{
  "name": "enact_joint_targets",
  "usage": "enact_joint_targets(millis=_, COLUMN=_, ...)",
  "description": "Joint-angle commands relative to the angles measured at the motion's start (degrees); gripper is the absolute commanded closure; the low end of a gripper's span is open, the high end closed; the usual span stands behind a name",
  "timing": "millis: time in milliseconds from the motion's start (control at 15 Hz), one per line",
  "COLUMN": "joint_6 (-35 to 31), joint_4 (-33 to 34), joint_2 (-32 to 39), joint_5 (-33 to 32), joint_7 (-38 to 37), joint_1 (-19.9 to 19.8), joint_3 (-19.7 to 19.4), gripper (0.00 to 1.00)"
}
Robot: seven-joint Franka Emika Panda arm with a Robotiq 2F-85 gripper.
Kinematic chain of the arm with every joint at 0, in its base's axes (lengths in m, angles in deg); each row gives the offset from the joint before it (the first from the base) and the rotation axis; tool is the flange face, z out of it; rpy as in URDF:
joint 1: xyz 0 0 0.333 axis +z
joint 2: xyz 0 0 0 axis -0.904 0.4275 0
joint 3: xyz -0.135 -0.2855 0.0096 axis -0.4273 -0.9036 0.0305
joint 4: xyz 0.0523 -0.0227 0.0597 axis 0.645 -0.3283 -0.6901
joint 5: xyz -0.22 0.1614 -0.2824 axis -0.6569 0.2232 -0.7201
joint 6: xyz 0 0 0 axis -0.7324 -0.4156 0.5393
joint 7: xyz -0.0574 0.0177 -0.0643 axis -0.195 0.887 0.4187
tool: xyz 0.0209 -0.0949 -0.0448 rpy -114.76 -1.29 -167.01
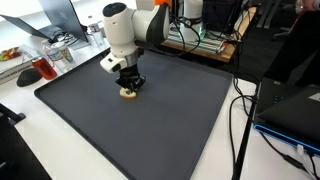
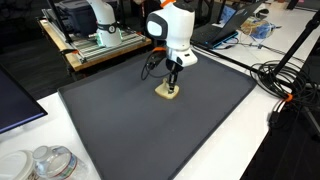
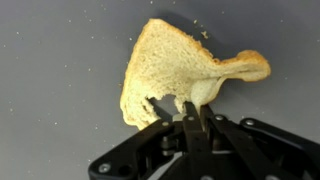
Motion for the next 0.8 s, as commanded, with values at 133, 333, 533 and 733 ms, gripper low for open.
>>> enact_joint_targets(millis=133, joint_6=1.67, joint_4=-0.57, joint_2=-0.53, joint_5=2.05, joint_7=0.58, joint_1=-0.9, joint_3=1.22, gripper=0.98)
enact_joint_targets(millis=333, joint_6=1.34, joint_4=-0.88, joint_2=-0.66, joint_5=2.17, joint_7=0.76, joint_1=-1.05, joint_3=1.36, gripper=0.98)
enact_joint_targets(millis=533, joint_6=1.29, joint_4=-1.0, joint_2=-0.66, joint_5=2.4, joint_7=0.95, joint_1=-1.23, joint_3=1.5, gripper=0.98)
enact_joint_targets(millis=733, joint_6=1.0, joint_4=-1.09, joint_2=-0.77, joint_5=2.49, joint_7=1.19, joint_1=-1.4, joint_3=1.69, gripper=0.98)
